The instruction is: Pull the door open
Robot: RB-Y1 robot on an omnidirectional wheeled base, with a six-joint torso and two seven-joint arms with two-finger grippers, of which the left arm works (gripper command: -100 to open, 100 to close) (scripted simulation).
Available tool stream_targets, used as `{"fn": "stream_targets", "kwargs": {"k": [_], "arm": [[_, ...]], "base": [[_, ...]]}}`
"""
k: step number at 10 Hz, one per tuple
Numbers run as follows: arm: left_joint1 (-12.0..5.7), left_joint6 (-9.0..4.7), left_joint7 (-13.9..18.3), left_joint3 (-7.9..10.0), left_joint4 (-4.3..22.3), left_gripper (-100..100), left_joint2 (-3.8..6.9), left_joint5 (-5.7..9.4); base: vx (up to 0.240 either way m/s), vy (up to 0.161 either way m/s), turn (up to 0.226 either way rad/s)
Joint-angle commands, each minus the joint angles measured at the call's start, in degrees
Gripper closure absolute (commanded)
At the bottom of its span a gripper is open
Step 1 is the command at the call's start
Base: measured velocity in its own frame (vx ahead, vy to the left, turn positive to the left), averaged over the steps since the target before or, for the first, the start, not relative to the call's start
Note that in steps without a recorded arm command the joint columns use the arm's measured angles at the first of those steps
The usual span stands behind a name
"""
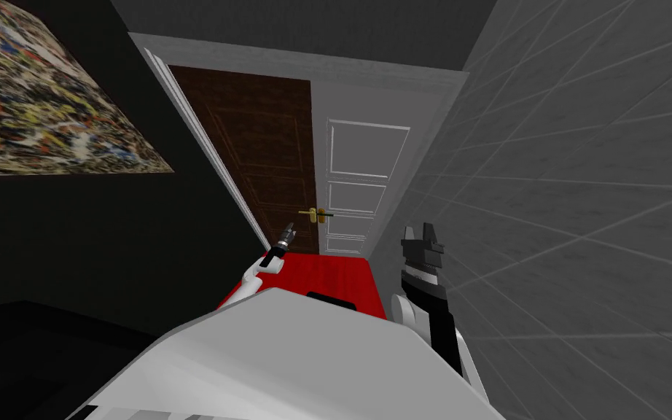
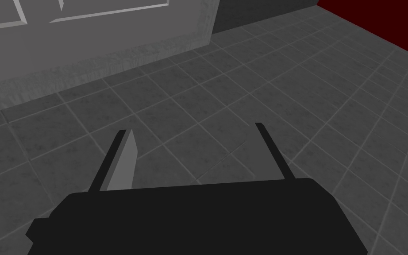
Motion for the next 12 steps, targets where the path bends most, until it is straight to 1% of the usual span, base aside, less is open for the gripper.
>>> {"fn": "stream_targets", "kwargs": {"k": [1,3,6,8,10,11,12], "arm": [[-0.79,-0.12,0.59,0.13,2.13,-100,0.51,0.27],[-1.52,-0.09,1.05,0.26,3.86,-100,0.98,0.50],[-3.43,-0.01,2.24,0.60,8.37,-100,2.20,1.13],[-4.16,0.02,2.70,0.73,10.09,-100,2.67,1.36],[-5.32,0.07,3.43,0.94,12.84,-100,3.40,1.74],[-5.06,-0.03,3.23,0.85,12.16,-100,3.28,1.65],[-4.72,0.01,3.27,2.15,13.26,-100,4.04,1.86]], "base": [[0.134,0.011,-0.060],[0.108,0.009,-0.048],[0.135,0.027,-0.074],[0.129,0.002,-0.056],[0.125,0.012,-0.069],[0.065,0.010,-0.015],[0.088,0.056,0.076]]}}
